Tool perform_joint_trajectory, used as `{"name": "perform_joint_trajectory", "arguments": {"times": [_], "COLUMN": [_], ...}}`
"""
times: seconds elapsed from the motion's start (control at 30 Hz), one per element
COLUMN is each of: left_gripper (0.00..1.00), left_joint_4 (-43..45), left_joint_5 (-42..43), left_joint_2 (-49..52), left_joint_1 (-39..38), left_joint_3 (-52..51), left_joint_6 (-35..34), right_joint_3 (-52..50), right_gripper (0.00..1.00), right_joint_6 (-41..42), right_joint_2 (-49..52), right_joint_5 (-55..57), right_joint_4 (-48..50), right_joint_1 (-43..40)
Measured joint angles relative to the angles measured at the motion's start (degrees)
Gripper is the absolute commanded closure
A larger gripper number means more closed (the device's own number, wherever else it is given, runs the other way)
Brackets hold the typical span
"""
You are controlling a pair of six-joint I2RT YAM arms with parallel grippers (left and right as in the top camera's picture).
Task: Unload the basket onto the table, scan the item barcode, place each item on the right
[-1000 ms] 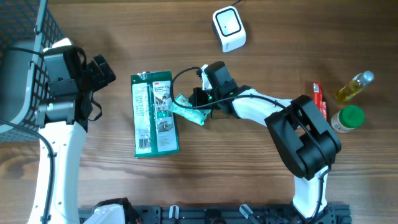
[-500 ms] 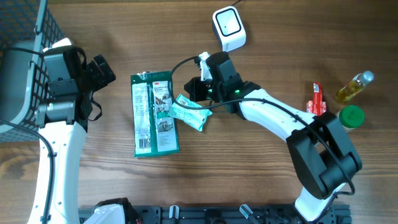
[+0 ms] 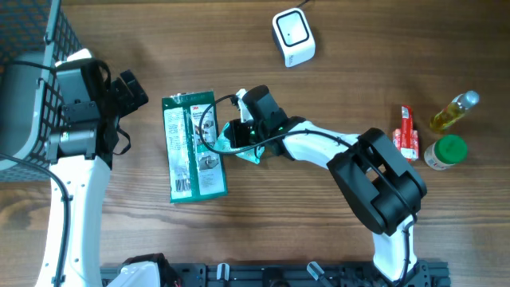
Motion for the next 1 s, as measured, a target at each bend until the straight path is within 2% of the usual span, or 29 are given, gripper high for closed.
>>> {"name": "perform_joint_trajectory", "arguments": {"times": [0.17,0.47,0.63,1.0], "left_gripper": [0.00,0.00,0.00,0.00], "left_joint_4": [0.0,0.0,0.0,0.0], "left_joint_5": [0.0,0.0,0.0,0.0], "left_joint_2": [0.0,0.0,0.0,0.0], "left_joint_1": [0.0,0.0,0.0,0.0], "left_joint_3": [0.0,0.0,0.0,0.0], "left_joint_6": [0.0,0.0,0.0,0.0], "right_joint_3": [0.1,0.7,-0.1,-5.6], "right_gripper": [0.92,0.96,0.96,0.95], "right_joint_6": [-0.2,-0.4,-2.1,-2.7], "right_joint_2": [-2.7,-19.2,-17.4,-7.4], "right_joint_5": [-0.6,-3.5,-4.5,-1.9], "right_joint_4": [-1.8,-9.0,-15.3,-17.7], "right_joint_1": [-1.1,-3.7,-2.7,1.0]}}
